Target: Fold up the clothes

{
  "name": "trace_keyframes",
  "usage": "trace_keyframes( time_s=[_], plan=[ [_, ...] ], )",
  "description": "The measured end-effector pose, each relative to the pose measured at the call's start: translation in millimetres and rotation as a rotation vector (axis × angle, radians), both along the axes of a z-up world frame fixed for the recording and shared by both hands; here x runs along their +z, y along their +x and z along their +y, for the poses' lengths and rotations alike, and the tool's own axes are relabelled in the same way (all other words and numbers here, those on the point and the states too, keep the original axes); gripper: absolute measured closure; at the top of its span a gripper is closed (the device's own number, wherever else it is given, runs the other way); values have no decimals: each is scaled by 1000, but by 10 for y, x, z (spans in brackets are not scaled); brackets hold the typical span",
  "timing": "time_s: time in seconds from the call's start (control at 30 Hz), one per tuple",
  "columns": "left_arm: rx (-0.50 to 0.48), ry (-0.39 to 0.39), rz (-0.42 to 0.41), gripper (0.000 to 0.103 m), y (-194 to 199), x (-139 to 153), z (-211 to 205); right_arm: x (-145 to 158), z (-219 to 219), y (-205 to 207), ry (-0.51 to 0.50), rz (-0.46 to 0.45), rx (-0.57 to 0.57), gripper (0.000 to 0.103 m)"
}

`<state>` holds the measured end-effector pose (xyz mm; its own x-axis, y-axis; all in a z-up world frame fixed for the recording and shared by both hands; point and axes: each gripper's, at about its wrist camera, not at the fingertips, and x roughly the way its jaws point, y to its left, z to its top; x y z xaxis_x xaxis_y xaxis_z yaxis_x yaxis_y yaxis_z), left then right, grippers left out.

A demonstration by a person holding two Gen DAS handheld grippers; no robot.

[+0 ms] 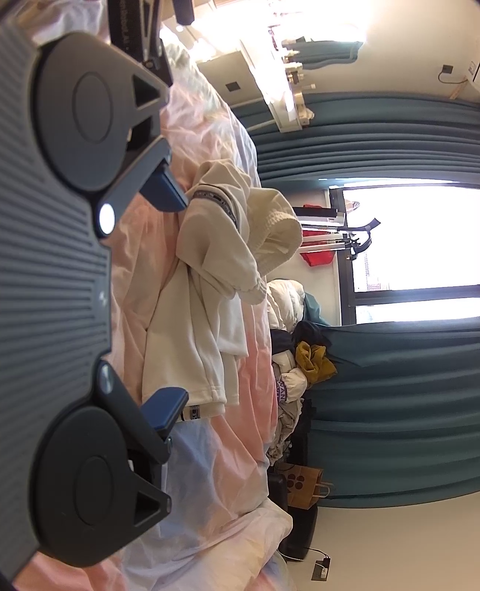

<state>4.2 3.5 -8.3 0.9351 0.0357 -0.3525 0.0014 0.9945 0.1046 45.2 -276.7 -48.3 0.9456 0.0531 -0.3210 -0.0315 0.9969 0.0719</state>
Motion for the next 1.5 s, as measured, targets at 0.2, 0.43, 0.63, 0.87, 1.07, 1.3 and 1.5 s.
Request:
trace_keyframes(
  time_s=[0.2, 0.43, 0.63, 0.87, 1.07, 1.3, 1.5],
  plan=[
    [-13, -4, -5, 0, -19, 4, -12, -2, -12, -7, 3, 0, -6, 0],
    [8, 30, -11, 0, -22, -21, -35, -3, -18, 1, 11, 6, -8, 0],
    [31, 30, -38, 0, -44, -2, -16, -5, 1, -4, -12, 0, -18, 0],
    [-14, 22, -4, 0, -17, -37, -53, 14, 27, -34, -31, -20, -12, 0],
    [-68, 30, 20, 1, 98, -26, -136, 31, 10, -46, -27, -11, -23, 0],
    [-125, 63, 47, 2, 633, -17, -443, 13, -135, 26, 52, 31, -41, 0],
    [-145, 109, 95, 3, 1348, -175, -814, -105, -299, 206, 83, 84, -84, 0]
  ],
)
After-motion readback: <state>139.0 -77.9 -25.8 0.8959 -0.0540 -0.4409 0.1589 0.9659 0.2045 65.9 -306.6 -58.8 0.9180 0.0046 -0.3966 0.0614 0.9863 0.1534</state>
